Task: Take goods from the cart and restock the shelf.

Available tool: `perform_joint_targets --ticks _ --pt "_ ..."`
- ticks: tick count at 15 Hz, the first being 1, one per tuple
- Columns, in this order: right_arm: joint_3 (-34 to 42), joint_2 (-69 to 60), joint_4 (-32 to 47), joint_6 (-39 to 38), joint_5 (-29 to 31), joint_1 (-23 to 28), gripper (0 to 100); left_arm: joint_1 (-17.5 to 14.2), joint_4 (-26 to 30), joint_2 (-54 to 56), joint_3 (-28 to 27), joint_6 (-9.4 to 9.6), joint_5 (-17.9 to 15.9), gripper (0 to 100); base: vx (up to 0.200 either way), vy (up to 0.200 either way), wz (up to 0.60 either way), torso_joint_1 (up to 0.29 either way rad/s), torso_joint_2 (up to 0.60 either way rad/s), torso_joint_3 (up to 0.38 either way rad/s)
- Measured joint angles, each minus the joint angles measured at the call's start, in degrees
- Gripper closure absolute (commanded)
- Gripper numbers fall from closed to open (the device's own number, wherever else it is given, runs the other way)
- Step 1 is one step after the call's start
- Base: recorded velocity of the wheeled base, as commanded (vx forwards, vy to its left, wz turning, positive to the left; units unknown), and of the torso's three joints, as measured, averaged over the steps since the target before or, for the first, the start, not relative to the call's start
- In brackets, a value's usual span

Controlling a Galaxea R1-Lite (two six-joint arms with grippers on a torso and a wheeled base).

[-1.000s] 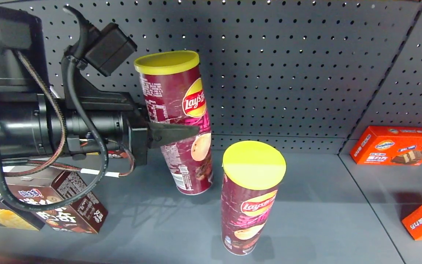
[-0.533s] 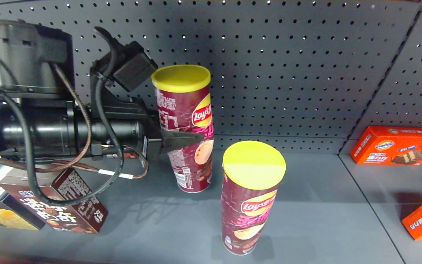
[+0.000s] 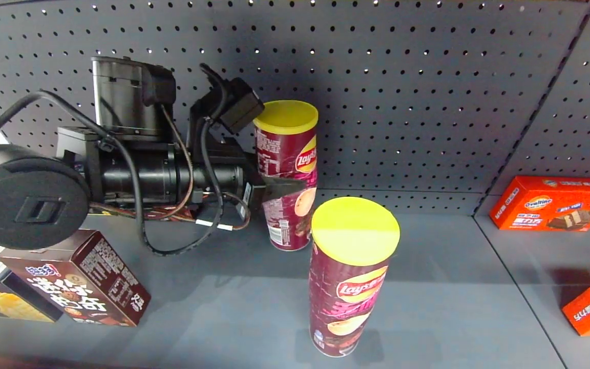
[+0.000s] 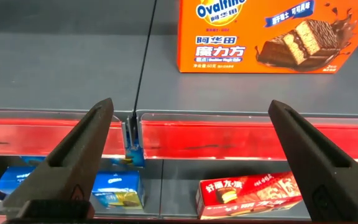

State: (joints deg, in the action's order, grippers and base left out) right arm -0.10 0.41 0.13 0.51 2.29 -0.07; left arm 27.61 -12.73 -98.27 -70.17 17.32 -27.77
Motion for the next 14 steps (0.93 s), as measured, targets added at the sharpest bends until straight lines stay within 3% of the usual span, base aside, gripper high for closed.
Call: perform_joint_targets --ticks 14 --pt "0.0 0.0 0.0 0.0 0.0 0.0 0 1.8 -4.1 -11.7 -7.5 -0.22 0.1 100 0.0 0.0 0.0 0.0 0.0 0.0"
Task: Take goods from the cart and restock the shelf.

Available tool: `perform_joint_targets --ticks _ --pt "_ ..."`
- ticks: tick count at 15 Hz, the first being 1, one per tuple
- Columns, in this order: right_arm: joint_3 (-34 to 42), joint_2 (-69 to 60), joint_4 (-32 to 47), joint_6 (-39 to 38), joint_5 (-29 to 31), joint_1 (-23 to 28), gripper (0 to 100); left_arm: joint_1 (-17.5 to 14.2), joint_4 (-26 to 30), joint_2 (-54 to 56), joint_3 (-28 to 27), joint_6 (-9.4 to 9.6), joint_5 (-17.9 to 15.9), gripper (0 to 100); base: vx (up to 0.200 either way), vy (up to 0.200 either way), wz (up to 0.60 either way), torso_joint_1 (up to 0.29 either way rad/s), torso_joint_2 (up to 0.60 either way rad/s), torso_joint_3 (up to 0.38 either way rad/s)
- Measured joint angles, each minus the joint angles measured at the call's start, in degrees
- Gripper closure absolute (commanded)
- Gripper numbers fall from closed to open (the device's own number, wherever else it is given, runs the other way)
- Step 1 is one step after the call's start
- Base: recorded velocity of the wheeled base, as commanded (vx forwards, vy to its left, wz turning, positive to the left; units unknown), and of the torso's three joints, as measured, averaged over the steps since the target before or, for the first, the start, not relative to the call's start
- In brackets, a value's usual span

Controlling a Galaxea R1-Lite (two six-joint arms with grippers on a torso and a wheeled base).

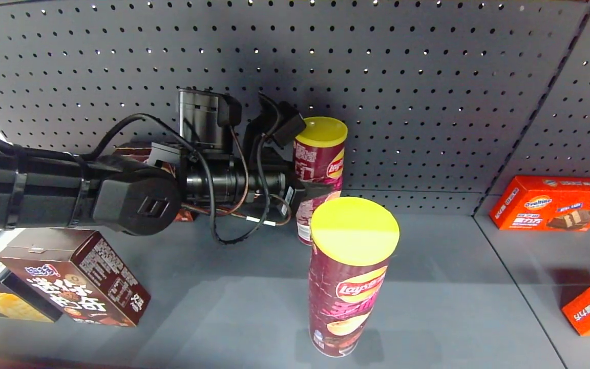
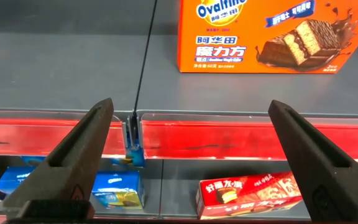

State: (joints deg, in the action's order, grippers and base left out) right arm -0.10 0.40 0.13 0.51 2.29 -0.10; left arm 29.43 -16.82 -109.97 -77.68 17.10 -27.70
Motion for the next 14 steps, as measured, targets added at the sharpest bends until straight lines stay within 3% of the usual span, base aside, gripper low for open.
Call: perform_joint_targets --ticks 4,5,10,14 --pt "0.0 0.0 0.0 0.0 0.0 0.0 0 0.2 -0.9 -0.9 0.1 0.07 0.0 100 0.0 0.0 0.0 0.0 0.0 0.0" --pt "0.0 0.0 0.0 0.0 0.0 0.0 0 0.4 -1.2 -1.0 0.3 0.13 0.0 0 0.0 0.0 0.0 0.0 0.0 0.0" --pt "0.0 0.0 0.0 0.1 0.0 0.0 0 0.8 -3.8 -1.1 1.9 -0.02 0.0 0 0.0 0.0 0.0 0.0 0.0 0.0" --pt "0.0 0.0 0.0 0.0 0.0 0.0 0 0.3 -4.4 2.1 6.7 -0.13 0.1 0 0.0 0.0 0.0 0.0 0.0 0.0"
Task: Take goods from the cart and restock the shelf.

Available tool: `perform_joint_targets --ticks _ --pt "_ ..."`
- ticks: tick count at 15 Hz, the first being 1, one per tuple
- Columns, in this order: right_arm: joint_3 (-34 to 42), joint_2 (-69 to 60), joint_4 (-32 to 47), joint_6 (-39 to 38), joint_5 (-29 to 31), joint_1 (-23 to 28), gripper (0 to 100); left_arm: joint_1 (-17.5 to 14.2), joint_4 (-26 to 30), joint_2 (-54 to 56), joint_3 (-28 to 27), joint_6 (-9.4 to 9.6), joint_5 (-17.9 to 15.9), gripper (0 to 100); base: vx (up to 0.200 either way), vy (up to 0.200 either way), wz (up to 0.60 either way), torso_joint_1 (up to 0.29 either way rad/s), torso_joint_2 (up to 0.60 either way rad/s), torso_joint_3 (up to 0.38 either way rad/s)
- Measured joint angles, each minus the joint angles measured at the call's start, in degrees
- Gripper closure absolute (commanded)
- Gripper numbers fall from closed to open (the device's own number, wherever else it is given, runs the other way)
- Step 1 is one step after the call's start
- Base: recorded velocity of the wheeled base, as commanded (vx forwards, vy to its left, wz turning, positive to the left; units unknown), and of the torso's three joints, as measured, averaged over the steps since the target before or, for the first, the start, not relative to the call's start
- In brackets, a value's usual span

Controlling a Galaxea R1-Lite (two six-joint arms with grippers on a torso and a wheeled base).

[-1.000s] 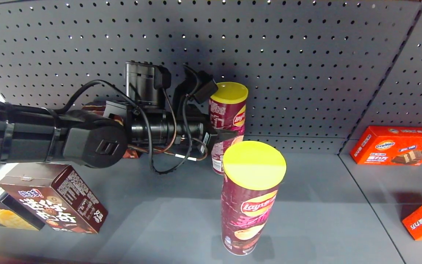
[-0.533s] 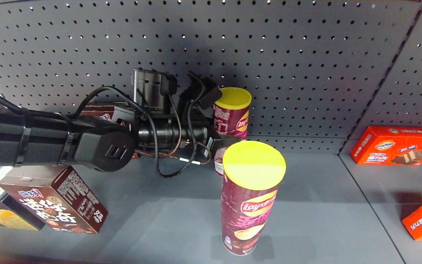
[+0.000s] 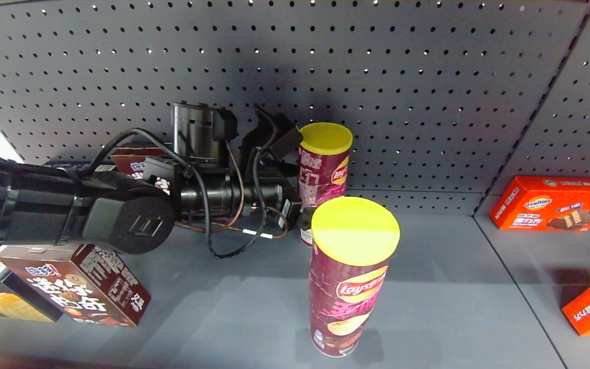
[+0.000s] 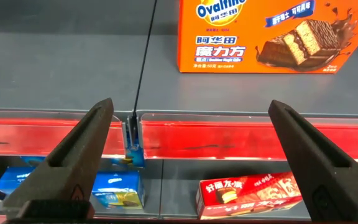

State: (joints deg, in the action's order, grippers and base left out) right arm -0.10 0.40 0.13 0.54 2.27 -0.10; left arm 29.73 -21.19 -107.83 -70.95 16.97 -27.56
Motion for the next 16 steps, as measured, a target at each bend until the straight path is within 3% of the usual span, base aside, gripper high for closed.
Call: perform_joint_targets --ticks 5,7,13,16 --pt "0.0 0.0 0.0 0.0 0.0 0.0 0 -2.0 -3.4 6.4 9.6 -0.02 0.8 0 0.0 0.0 0.0 0.0 0.0 0.0" --pt "0.0 0.0 0.0 0.0 0.0 0.0 0 -2.3 -4.2 7.7 11.9 0.0 3.7 0 0.0 0.0 0.0 0.0 0.0 0.0" --pt "0.0 0.0 0.0 0.0 0.0 0.0 0 -2.0 -4.1 7.8 12.6 0.24 11.1 0 0.0 0.0 0.0 0.0 0.0 0.0" --pt "0.0 0.0 0.0 0.0 0.0 0.0 0 -1.9 -4.1 6.8 12.4 0.18 13.3 0 0.0 0.0 0.0 0.0 0.0 0.0"
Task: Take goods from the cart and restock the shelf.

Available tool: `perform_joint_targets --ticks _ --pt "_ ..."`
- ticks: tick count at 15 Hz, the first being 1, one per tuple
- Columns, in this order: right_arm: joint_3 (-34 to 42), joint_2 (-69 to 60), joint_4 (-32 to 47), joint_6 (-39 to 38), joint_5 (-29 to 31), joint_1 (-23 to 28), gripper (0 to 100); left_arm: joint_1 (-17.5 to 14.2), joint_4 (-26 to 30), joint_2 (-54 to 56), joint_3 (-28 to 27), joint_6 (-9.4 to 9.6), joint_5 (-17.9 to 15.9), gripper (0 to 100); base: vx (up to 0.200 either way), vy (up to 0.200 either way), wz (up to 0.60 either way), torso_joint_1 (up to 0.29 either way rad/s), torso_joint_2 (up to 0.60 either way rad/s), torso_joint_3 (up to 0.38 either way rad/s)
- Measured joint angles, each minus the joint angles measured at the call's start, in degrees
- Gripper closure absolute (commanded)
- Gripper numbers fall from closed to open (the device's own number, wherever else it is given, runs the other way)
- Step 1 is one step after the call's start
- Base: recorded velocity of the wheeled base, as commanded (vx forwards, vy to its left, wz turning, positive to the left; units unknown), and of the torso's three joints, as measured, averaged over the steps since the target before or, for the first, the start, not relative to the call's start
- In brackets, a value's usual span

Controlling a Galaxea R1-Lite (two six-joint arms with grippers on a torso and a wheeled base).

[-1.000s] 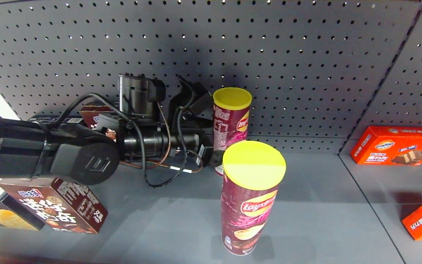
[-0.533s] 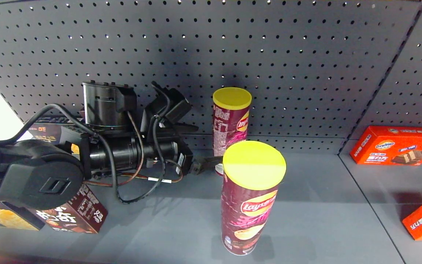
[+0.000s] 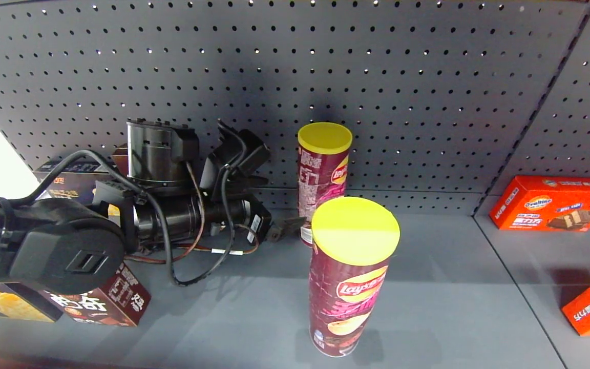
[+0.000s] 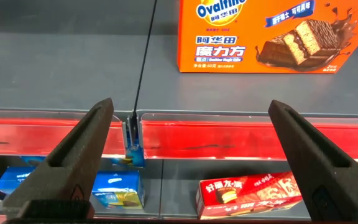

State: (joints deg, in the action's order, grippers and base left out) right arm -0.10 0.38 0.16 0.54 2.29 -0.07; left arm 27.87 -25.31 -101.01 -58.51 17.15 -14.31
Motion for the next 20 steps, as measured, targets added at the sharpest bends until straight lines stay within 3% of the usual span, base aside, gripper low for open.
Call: perform_joint_targets --ticks 2,6,9,12,16,20 --pt "0.0 0.0 0.0 0.0 0.0 0.0 0 0.0 0.0 -0.8 -0.5 0.0 2.6 0 0.0 0.0 0.0 0.0 0.0 0.0" --pt "0.0 0.0 0.0 0.0 0.0 0.0 0 -0.2 0.1 -1.9 -1.5 -0.18 4.7 0 0.0 0.0 0.0 0.0 0.0 0.0" --pt "0.0 0.0 0.0 0.0 0.0 0.0 0 -0.3 0.2 -3.0 -3.9 -2.07 8.4 0 0.0 0.0 0.0 0.0 0.0 0.0" --pt "0.0 0.0 0.0 0.0 0.0 0.0 0 -0.3 0.3 -3.4 -4.6 -2.4 9.9 0 0.0 0.0 0.0 0.0 0.0 0.0" --pt "0.0 0.0 0.0 0.0 0.0 0.0 0 -0.3 0.5 -1.9 -2.6 -1.83 10.2 0 0.0 0.0 0.0 0.0 0.0 0.0" --pt "0.0 0.0 0.0 0.0 0.0 0.0 0 -0.3 0.5 0.0 0.0 -1.69 15.2 0 0.0 0.0 0.0 0.0 0.0 0.0"
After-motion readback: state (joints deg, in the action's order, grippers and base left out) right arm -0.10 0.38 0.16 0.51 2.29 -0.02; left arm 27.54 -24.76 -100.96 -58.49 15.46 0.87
